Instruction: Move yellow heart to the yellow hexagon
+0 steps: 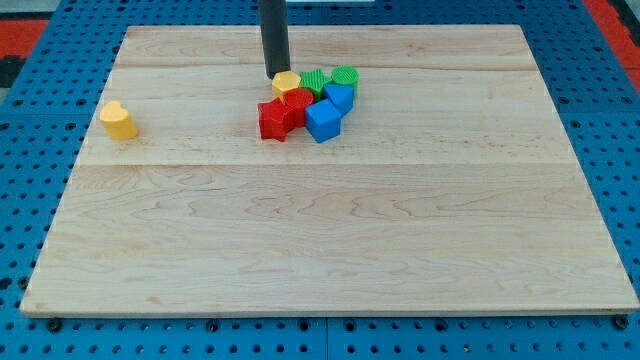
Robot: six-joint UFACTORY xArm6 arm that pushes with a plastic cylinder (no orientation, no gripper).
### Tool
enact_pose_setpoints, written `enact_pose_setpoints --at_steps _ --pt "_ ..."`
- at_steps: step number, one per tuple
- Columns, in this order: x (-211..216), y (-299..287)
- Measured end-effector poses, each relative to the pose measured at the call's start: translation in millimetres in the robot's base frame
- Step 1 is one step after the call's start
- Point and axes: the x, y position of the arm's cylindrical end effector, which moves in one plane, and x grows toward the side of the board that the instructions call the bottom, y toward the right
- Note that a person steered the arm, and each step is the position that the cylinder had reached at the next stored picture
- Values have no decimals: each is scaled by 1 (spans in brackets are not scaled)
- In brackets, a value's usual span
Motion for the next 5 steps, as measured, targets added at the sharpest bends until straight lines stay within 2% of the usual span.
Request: enact_pose_setpoints --at_steps 1,2,3,4,5 --pt "-20 -50" --pt "-36 -179" --pt "-15 -246" --pt "21 -242" --pt "85 -237"
